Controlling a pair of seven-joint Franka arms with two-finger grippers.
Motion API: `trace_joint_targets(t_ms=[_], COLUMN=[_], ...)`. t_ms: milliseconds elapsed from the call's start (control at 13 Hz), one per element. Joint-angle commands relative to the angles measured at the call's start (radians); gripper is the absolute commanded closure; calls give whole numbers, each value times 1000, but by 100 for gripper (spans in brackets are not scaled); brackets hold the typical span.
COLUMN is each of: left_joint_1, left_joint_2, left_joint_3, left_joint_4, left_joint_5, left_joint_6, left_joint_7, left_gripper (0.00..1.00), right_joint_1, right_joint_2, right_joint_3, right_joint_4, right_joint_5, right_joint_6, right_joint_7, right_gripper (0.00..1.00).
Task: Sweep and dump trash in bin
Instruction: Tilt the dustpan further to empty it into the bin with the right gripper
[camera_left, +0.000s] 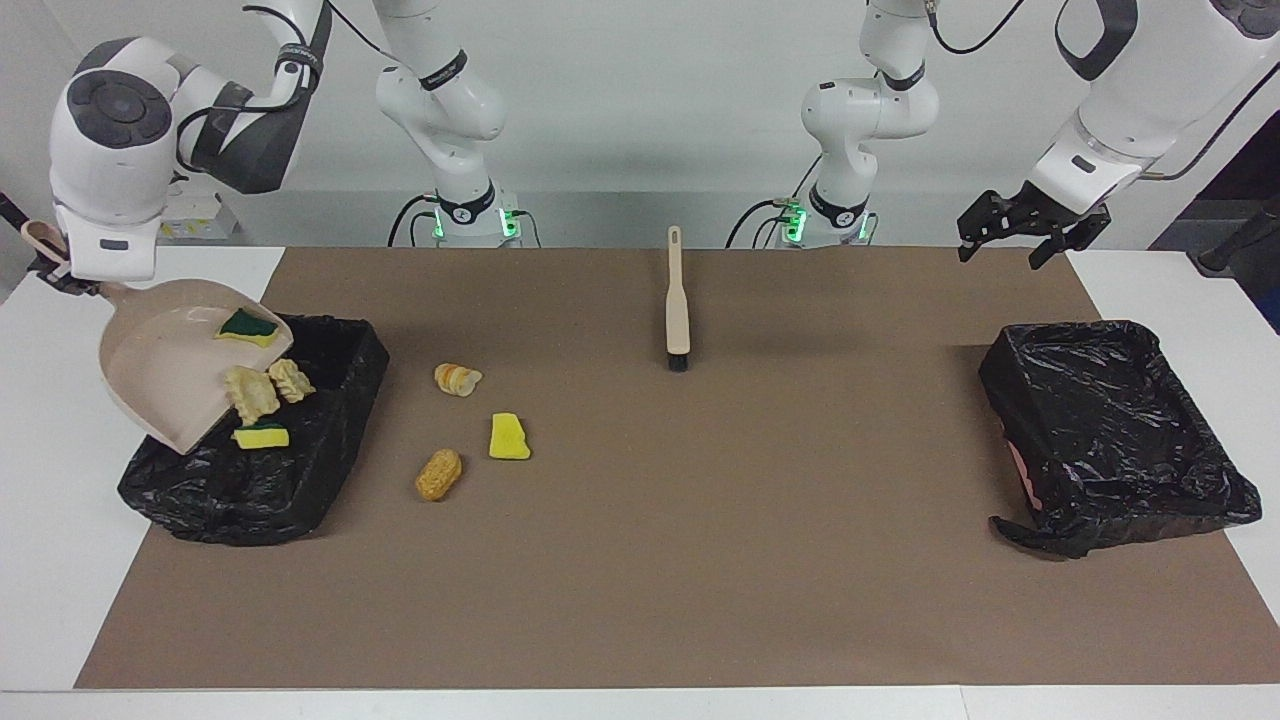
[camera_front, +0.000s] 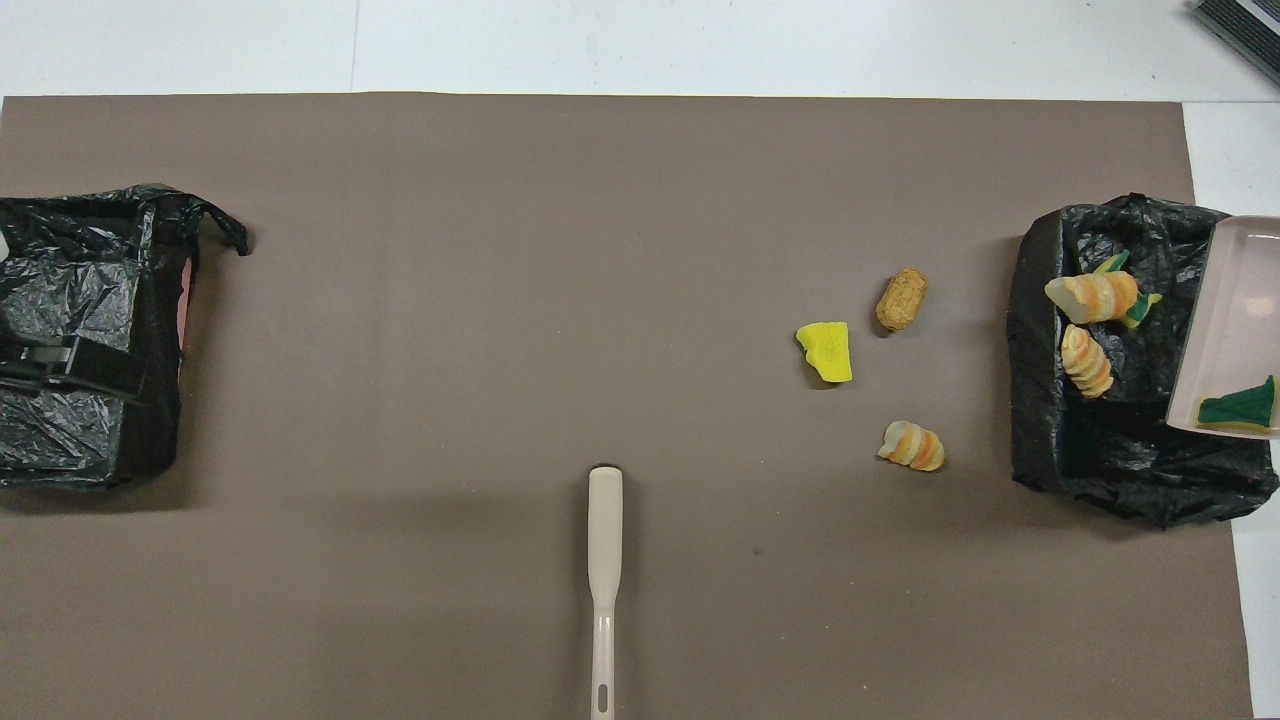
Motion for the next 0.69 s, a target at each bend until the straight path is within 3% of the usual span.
trace_joint_targets(t_ms=[0,614], left_joint_1=[9,12], left_joint_2=[3,3], left_joint_3=[-5,-5], left_joint_4=[11,11], left_joint_5=[17,17], left_joint_6=[-7,-9], left_joint_7=[6,8], left_gripper=[0,0], right_joint_1=[34,103], right_joint_2=[7,11], right_joint_3=[5,13], right_joint_4=[14,32], right_joint_5=[-94,-220], right_joint_6=[-17,2], right_joint_7=[24,-41], right_gripper=[100,100])
